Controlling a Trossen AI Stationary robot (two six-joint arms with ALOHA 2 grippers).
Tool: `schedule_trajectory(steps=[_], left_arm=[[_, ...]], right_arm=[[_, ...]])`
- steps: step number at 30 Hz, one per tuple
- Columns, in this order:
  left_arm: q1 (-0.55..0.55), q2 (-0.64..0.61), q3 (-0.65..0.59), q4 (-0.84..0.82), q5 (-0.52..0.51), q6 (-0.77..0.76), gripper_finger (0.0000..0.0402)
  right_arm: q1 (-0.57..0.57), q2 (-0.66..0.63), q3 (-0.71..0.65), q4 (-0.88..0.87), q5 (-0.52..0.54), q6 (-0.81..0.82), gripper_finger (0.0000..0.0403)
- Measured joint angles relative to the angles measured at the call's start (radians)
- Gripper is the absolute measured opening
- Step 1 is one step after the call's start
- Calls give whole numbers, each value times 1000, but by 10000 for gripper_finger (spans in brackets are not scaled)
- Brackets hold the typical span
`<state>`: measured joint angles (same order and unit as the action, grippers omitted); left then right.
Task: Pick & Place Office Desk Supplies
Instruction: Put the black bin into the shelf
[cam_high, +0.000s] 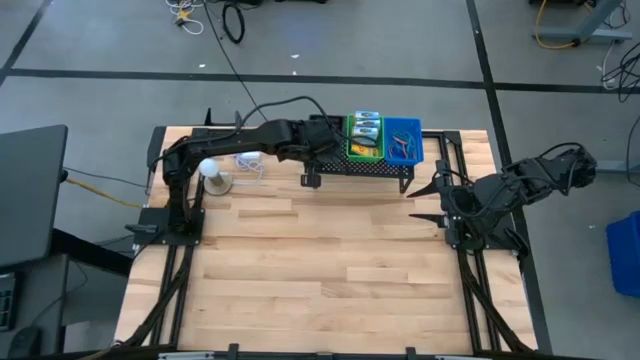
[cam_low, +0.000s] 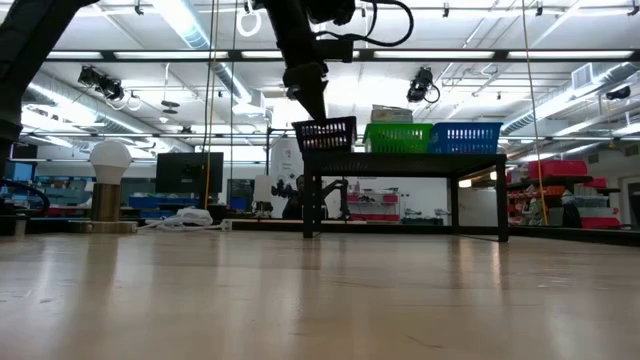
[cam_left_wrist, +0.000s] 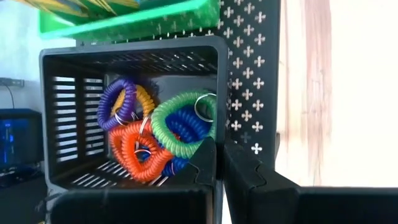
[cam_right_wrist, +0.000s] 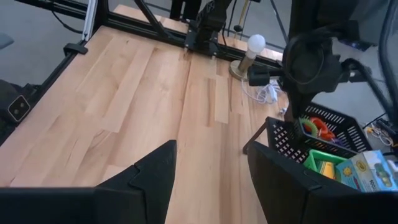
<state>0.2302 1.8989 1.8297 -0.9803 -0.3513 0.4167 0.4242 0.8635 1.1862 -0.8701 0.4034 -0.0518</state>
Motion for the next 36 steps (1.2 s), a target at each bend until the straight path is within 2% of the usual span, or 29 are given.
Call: schedule_trajectory(steps=[5, 22, 31, 36], left_arm=[[2, 4, 0, 1, -5, -4, 13], [16, 7, 0, 63, 71, 18, 13], [25, 7, 0, 67, 67, 14, 13], [26, 7, 0, 68, 66, 4, 39]], right_arm=[[0, 0, 0, 20, 0, -17, 208], [0, 0, 0, 29, 1, -24, 208], [0, 0, 0, 29, 4, -24, 208], [0, 0, 0, 29, 4, -24, 208]])
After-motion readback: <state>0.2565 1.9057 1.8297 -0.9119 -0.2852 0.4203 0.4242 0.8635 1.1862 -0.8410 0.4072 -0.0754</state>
